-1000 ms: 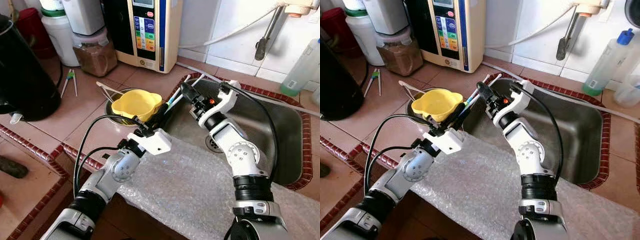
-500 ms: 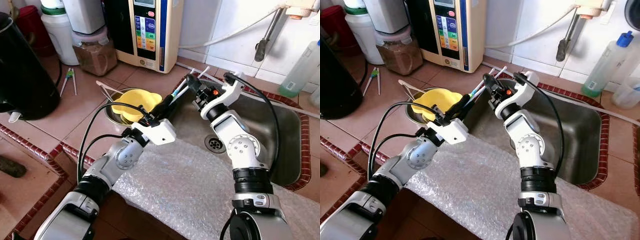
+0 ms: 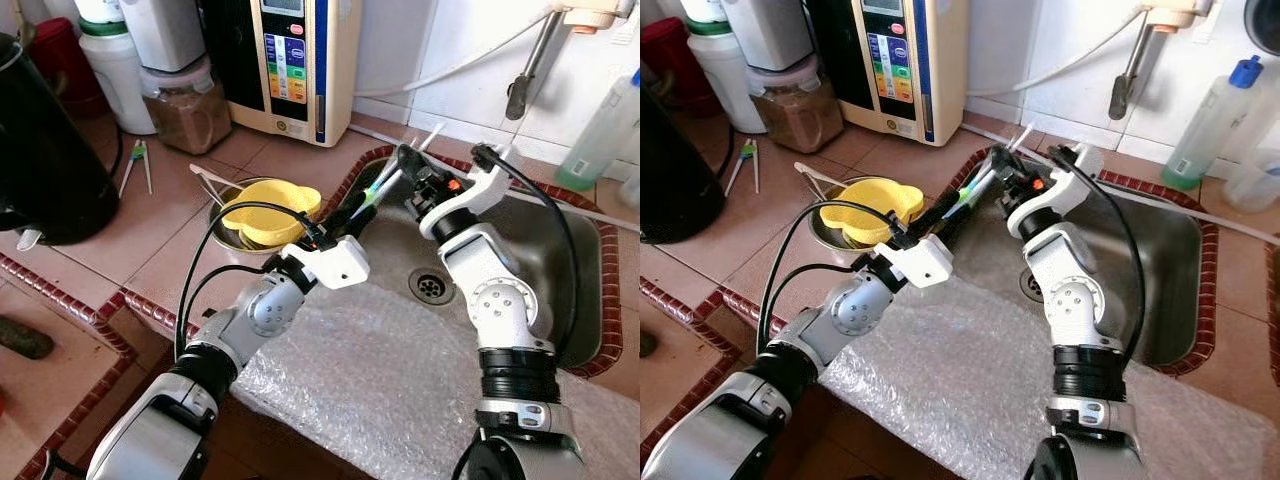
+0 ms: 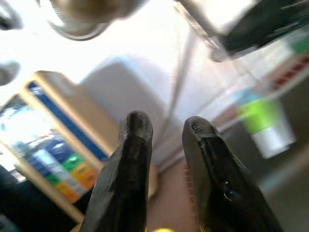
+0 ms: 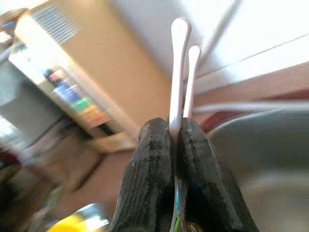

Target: Kitchen organization

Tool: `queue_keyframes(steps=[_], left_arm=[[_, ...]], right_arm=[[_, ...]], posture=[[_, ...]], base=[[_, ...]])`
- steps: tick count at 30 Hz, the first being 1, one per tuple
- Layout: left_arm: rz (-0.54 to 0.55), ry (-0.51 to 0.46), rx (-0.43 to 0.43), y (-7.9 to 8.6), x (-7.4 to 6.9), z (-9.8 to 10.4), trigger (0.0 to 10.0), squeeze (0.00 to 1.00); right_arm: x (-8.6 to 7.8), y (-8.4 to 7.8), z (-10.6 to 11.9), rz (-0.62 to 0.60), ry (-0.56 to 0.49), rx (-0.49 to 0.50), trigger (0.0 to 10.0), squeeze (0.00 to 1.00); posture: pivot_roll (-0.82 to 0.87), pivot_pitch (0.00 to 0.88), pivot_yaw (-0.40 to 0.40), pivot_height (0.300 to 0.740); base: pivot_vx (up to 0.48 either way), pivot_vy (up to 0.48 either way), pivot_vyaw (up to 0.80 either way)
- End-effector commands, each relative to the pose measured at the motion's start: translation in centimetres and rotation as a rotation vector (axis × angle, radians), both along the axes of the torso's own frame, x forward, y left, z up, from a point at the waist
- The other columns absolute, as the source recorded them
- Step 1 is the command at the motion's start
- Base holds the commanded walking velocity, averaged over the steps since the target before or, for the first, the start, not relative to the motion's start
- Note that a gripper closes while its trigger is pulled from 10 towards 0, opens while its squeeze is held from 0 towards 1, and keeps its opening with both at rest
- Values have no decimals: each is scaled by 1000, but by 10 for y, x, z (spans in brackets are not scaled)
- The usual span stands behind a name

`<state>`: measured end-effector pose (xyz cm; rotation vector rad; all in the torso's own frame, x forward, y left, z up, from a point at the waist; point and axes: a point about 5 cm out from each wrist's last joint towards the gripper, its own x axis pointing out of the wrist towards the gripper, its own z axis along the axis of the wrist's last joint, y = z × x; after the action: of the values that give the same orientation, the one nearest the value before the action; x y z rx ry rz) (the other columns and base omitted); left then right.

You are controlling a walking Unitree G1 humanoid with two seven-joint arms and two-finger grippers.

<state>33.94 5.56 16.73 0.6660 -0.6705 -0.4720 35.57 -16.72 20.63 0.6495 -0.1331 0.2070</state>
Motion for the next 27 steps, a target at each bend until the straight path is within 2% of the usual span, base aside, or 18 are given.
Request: queue_keyframes(steps=[1, 6, 10, 12, 13, 15, 16, 20, 21, 22, 23, 24, 27], left_arm=[[-14, -39, -25, -2, 2, 14, 10000, 1000], [-2, -37, -16, 3, 5, 16, 10000, 1000], [-14, -33, -28, 7, 3, 19, 10000, 1000], [-33, 35, -34, 7, 4, 14, 10000, 1000], [-61, 102, -45, 6, 3, 10, 10000, 1000], [-97, 191, -35, 4, 1, 2, 10000, 1000], [-124, 257, -45, 3, -1, -3, 10000, 1000], [-137, 351, -91, 7, -5, -8, 10000, 1000], [-138, 376, -100, 8, -5, -10, 10000, 1000], [-154, 438, -107, 9, -7, -14, 10000, 1000], [-161, 459, -96, 10, -9, -16, 10000, 1000], [-171, 473, -71, 10, -12, -18, 10000, 1000], [-187, 507, -62, 10, -15, -21, 10000, 1000]], right_arm=[[4, 1, 3, -40, -17, -50, 0, 0], [10, -5, 6, -112, -24, -52, 0, 0], [12, -11, -3, -185, 5, -116, 0, 0], [14, -16, -9, -246, 40, -199, 0, 0], [15, -21, -19, -287, 89, -298, 0, 0], [13, -28, -30, -298, 135, -301, 0, 0], [12, -32, -39, -298, 163, -337, 0, 0], [11, -39, -49, -304, 189, -440, 0, 0], [11, -41, -50, -310, 193, -453, 0, 667], [12, -44, -53, -313, 200, -484, 0, 1000], [12, -45, -54, -319, 209, -493, 6235, 1000], [12, -45, -58, -320, 236, -507, 10000, 1000], [12, -42, -67, -300, 270, -518, 10000, 1000]], posture=[[-90, 112, -2, 740], [-38, 111, 11, 740], [-28, 100, 25, 740], [-33, 92, 35, 740], [-35, 89, 37, 740], [-37, 84, 37, 740], [-35, 84, 36, 740], [-37, 85, 26, 740], [-36, 84, 26, 740], [-32, 84, 22, 740], [-24, 83, 16, 740], [-18, 84, 13, 740], [-7, 84, 9, 740]], base=[[0, 0, 0], [0, 0, 0], [0, 0, 0], [0, 0, 0], [0, 0, 0], [0, 0, 0], [0, 0, 0], [0, 0, 0], [0, 0, 0], [0, 0, 0], [0, 0, 0], [0, 0, 0], [0, 0, 0]])
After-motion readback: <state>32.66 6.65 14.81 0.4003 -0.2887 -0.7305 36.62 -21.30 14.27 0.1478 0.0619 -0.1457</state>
